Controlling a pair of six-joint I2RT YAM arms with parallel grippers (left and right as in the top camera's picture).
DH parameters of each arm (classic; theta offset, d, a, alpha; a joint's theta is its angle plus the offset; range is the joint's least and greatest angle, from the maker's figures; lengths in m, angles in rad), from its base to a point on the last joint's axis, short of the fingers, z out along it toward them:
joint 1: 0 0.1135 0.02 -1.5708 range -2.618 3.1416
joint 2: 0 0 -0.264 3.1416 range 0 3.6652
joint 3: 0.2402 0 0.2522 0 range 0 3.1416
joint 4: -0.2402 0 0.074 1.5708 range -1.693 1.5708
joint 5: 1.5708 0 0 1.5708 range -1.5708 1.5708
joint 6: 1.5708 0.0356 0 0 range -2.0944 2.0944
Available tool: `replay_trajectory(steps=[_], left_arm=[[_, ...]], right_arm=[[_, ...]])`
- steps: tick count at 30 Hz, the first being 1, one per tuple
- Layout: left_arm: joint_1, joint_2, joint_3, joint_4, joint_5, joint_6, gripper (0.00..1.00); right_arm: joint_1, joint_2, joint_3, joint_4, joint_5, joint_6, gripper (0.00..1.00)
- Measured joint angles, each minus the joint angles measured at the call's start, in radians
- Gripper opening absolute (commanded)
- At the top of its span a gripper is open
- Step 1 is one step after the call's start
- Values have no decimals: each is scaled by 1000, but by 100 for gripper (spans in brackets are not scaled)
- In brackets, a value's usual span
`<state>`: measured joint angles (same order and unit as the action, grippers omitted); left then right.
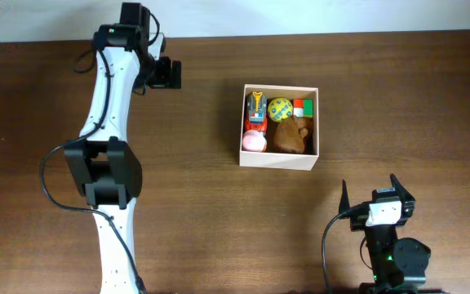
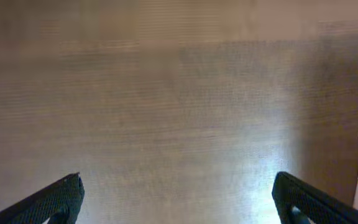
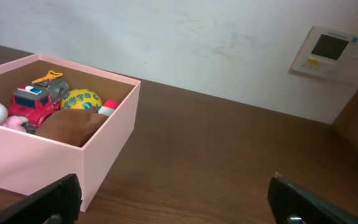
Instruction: Pack container
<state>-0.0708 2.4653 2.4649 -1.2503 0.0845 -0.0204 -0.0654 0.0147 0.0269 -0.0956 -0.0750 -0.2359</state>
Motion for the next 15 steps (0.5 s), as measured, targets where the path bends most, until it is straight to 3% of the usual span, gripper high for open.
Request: replay_trajectory(steps=[8,15], left_arm=[[29,-54,0,63,-8,92,99],[39,-374,0,47,-15,126,99]], right_arm=[[0,0,0,0,3,0,99],[0,0,0,0,3,0,99]])
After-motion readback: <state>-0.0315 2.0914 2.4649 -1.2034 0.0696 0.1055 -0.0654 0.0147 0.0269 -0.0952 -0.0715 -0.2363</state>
